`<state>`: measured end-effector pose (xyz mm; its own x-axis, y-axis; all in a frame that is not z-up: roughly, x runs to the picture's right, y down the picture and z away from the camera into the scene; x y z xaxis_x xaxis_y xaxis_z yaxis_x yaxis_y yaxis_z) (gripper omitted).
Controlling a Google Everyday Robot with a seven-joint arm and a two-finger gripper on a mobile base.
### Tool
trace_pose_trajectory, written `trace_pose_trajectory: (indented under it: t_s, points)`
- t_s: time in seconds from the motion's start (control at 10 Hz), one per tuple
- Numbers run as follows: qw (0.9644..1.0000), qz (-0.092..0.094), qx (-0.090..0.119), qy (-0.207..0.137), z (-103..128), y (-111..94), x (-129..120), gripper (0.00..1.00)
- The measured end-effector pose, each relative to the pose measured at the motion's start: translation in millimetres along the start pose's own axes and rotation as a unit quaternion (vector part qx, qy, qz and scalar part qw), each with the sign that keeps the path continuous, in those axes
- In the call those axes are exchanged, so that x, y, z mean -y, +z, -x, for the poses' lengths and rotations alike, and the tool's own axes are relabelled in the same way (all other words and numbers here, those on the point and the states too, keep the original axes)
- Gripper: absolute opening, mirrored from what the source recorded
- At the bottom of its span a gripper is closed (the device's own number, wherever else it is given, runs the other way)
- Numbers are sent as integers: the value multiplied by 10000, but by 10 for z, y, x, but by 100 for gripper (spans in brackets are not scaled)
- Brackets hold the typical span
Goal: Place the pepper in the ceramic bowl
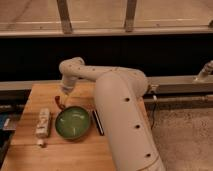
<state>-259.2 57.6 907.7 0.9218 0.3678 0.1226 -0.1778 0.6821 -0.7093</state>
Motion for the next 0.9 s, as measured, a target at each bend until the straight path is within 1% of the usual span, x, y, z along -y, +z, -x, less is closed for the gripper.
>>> trace_pose_trajectory:
  t_s: [0.2, 0.9]
  points:
    - [9997, 167, -134, -85, 75, 195, -67, 61]
    - [9985, 443, -306, -32, 87, 435, -154, 61]
